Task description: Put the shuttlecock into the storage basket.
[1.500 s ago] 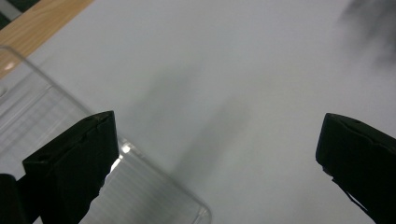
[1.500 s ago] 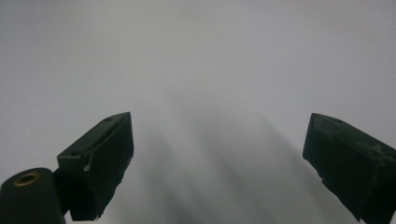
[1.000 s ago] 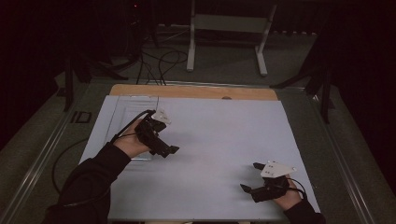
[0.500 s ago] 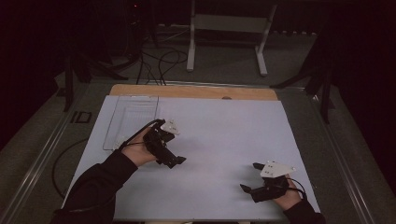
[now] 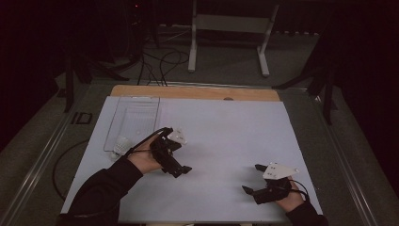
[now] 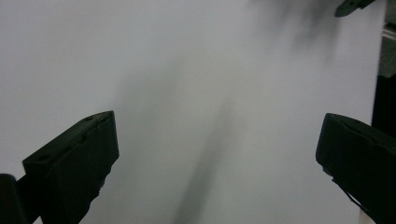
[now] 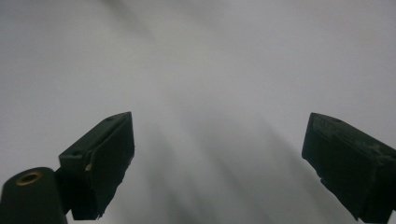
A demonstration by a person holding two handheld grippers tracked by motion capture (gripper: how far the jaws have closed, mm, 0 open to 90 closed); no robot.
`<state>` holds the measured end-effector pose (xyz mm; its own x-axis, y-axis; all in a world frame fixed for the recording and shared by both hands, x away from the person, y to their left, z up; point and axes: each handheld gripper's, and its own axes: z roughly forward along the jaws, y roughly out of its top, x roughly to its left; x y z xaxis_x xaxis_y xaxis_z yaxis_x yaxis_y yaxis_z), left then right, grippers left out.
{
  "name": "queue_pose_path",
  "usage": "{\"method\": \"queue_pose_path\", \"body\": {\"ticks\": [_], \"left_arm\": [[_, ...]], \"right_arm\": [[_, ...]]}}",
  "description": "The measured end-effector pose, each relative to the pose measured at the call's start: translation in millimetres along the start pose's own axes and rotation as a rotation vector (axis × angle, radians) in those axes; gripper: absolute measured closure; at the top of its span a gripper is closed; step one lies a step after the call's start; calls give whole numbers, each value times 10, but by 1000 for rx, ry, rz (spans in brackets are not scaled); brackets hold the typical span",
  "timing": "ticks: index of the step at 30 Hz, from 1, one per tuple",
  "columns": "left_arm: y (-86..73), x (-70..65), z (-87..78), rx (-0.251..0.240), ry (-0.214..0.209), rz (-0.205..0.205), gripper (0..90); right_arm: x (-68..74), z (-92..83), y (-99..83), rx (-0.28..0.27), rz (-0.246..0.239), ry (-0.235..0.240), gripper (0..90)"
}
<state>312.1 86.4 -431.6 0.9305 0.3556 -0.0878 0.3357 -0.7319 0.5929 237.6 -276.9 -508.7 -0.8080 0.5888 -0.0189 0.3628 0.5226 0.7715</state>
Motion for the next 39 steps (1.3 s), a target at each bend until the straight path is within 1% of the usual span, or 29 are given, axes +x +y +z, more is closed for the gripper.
{"method": "queue_pose_path", "body": {"ticks": [2, 4, 8, 10, 12, 13, 15, 19, 21, 23, 27, 29, 30, 35, 37, 38, 39], "left_arm": [[-19, -34, 35, 2, -3, 12, 0], [-35, -58, 61, 8, 2, 16, 0], [-72, -103, 101, 14, -3, 20, 0], [-96, -115, 110, 20, -3, 36, 0], [-107, -123, 116, 15, -5, 30, 0], [-147, -136, 122, 8, -11, 30, 0], [-184, -140, 133, 10, -17, 29, 0], [-264, -161, 169, 3, -18, 25, 0], [-299, -163, 177, 5, -21, 29, 0], [-332, -171, 182, 3, -14, 34, 0], [-390, -190, 187, 4, -15, 34, 0], [-421, -202, 185, 10, -13, 42, 0], [-421, -202, 185, 10, -13, 42, 0], [-523, -228, 202, 10, -20, 43, 0], [-565, -239, 212, 1, -23, 37, 0], [-565, -239, 212, 1, -23, 37, 0], [-604, -242, 215, 9, -22, 39, 0]], "right_arm": [[1, 1, 1, 3, 0, 1, 93], [2, 1, 3, 4, 0, 1, 93], [3, -1, 2, 6, 0, 0, 93], [4, 2, 2, 7, 1, 0, 93], [5, 4, 2, 9, 1, 1, 93], [6, 4, 2, 8, 1, 2, 93], [7, 2, 8, 6, 0, 3, 93], [8, 5, 7, 9, 2, 3, 93], [8, 7, 7, 9, 2, 2, 93], [11, 5, 11, 9, 2, 3, 93], [12, 5, 12, 9, 0, 4, 93], [12, 5, 10, 10, 1, 4, 93], [12, 5, 10, 10, 1, 4, 93], [17, 6, 15, 10, -2, 3, 94], [16, 6, 15, 13, -2, 3, 94], [15, 6, 14, 13, -2, 4, 94], [16, 6, 13, 14, -1, 4, 93]]}}
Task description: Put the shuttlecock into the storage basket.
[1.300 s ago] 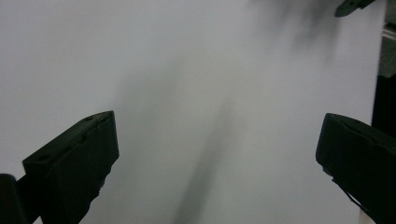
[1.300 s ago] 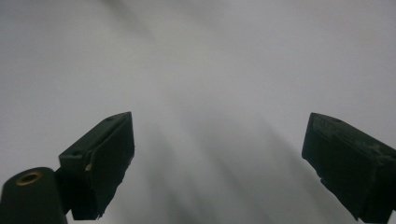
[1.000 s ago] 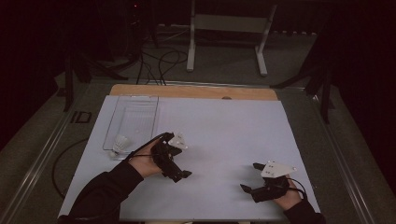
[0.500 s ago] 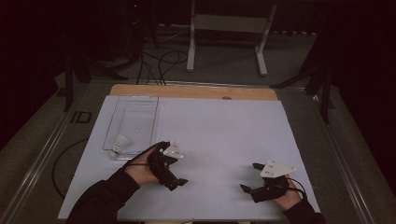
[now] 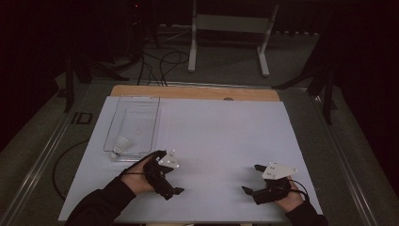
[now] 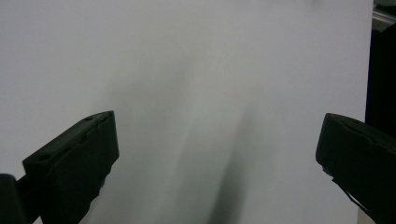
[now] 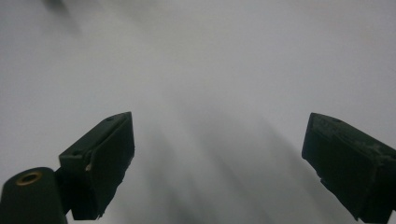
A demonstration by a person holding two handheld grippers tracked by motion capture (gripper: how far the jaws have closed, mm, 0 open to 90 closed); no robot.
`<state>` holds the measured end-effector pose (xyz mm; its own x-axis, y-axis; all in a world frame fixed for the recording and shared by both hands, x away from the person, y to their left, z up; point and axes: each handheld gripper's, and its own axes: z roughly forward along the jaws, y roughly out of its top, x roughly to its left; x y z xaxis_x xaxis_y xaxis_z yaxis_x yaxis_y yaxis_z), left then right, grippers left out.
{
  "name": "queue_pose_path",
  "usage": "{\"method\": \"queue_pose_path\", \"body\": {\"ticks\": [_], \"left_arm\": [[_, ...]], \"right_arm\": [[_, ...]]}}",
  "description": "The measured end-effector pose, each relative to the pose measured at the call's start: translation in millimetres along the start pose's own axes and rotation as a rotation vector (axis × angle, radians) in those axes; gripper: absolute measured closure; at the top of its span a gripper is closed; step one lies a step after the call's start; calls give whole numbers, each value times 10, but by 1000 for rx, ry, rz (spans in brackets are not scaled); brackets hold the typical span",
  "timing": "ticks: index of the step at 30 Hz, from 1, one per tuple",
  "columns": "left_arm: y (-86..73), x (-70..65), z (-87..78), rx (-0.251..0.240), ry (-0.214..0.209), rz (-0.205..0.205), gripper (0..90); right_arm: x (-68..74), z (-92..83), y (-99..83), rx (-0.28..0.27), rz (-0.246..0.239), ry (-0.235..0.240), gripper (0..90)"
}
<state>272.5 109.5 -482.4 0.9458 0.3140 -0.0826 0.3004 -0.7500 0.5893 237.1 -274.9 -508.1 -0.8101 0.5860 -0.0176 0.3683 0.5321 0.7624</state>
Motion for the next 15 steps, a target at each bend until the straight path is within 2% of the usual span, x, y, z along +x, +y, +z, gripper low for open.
{"method": "queue_pose_path", "body": {"ticks": [13, 15], "left_arm": [[-213, -35, -25, 3, 8, -19, 0], [-247, -34, -23, -5, 9, -33, 0]], "right_arm": [[7, 5, 5, 0, -7, -2, 93], [11, 4, 6, -1, -7, 1, 93]]}}
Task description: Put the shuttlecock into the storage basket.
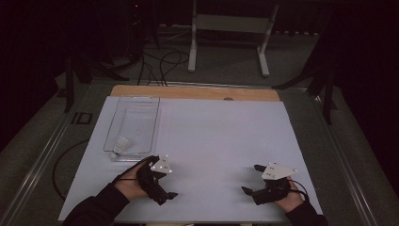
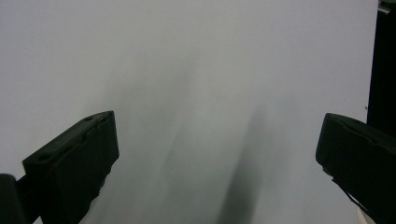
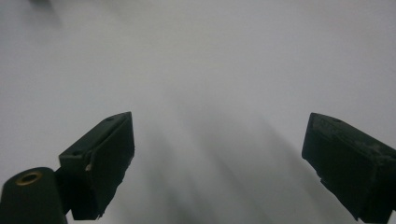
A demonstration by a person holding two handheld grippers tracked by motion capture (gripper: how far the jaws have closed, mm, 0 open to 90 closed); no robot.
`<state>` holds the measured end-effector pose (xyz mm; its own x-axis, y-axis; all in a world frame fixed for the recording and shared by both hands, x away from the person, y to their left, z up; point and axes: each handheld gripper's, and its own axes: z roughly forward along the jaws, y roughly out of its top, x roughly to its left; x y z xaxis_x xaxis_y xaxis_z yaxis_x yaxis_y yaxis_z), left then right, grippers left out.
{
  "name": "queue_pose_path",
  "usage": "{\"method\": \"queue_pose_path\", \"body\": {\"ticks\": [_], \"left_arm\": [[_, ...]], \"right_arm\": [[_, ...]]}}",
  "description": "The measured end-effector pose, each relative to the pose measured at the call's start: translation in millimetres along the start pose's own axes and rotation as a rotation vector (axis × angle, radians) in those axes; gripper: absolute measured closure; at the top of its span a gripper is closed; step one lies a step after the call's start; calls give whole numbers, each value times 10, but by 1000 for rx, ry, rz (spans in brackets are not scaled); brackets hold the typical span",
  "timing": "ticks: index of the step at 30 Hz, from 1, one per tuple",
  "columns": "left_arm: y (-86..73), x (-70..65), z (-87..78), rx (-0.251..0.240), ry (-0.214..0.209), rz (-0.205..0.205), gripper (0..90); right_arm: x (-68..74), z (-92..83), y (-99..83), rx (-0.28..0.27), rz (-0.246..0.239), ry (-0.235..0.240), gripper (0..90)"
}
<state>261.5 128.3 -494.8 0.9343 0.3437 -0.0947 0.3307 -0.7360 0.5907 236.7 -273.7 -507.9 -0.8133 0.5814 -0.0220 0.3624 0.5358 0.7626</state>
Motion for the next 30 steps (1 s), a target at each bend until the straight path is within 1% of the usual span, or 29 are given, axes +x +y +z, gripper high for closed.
{"method": "queue_pose_path", "body": {"ticks": [3, 6, 7, 8, 10, 14, 19, 25, 26, 30], "left_arm": [[-61, -19, -4, -10, 5, -15, 0], [-96, -19, -10, -14, 5, -20, 0], [-129, -13, -17, -16, 6, -32, 0], [-147, -13, -21, -18, 7, -36, 0], [-179, -13, -32, -16, 17, -41, 0], [-243, -2, -67, -28, 44, -57, 0], [-320, 17, -111, -57, 57, -80, 0], [-402, 17, -131, -69, 66, -90, 0], [-431, 20, -140, -79, 67, -95, 0], [-484, 18, -168, -90, 87, -102, 0]], "right_arm": [[0, 6, -6, 2, -5, -3, 93], [2, 6, -6, 3, -6, -5, 93], [2, 6, -6, 3, -6, -4, 93], [2, 8, -5, 3, -7, -5, 94], [5, 7, -4, 2, -6, -4, 94], [4, 6, -3, 1, -4, -5, 93], [4, 6, -1, 0, -4, -5, 94], [3, 12, -5, 2, -7, -5, 93], [3, 11, -6, 2, -6, -4, 93], [8, 12, -4, 3, -5, -4, 93]]}}
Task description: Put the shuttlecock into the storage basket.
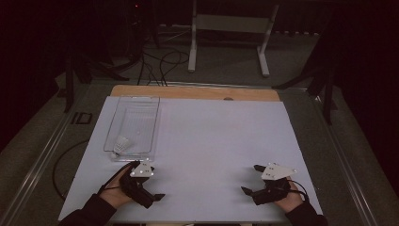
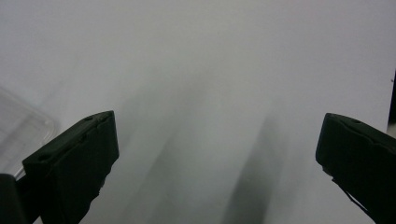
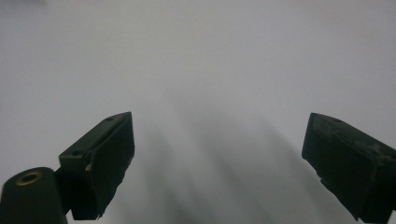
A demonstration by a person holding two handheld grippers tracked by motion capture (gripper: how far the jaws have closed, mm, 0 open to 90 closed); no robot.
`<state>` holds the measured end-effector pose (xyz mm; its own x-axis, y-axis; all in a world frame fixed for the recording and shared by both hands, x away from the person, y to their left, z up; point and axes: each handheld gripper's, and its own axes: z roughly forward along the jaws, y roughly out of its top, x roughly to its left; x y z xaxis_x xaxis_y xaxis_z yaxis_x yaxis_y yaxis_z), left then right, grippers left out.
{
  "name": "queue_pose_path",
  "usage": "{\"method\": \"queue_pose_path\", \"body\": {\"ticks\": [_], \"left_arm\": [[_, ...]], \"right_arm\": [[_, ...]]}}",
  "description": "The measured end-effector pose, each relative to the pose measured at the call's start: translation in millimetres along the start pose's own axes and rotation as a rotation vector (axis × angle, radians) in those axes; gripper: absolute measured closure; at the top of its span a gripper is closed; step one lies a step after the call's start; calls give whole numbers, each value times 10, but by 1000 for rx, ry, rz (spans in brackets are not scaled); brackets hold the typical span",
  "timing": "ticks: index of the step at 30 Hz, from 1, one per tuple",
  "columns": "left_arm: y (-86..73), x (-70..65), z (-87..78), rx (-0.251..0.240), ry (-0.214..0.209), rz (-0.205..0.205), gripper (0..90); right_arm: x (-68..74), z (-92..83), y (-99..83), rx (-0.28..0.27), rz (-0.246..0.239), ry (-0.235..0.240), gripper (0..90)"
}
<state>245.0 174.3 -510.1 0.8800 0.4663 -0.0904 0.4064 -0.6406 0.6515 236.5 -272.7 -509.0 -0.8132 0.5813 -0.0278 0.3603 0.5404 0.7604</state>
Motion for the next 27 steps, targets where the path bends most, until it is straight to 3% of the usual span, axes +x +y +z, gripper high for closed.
{"method": "queue_pose_path", "body": {"ticks": [13, 15, 20, 27], "left_arm": [[-112, -3, -36, -47, 22, -37, 0], [-157, -4, -35, -71, 28, -61, 0], [-178, -1, -11, -70, 34, -85, 0], [-203, 1, 24, -72, 40, -87, 0]], "right_arm": [[3, 5, -4, 3, 0, -1, 94], [5, 7, -4, 3, 0, 0, 94], [7, 2, -4, 1, -4, -1, 94], [15, 4, -10, 0, -4, -2, 93]]}}
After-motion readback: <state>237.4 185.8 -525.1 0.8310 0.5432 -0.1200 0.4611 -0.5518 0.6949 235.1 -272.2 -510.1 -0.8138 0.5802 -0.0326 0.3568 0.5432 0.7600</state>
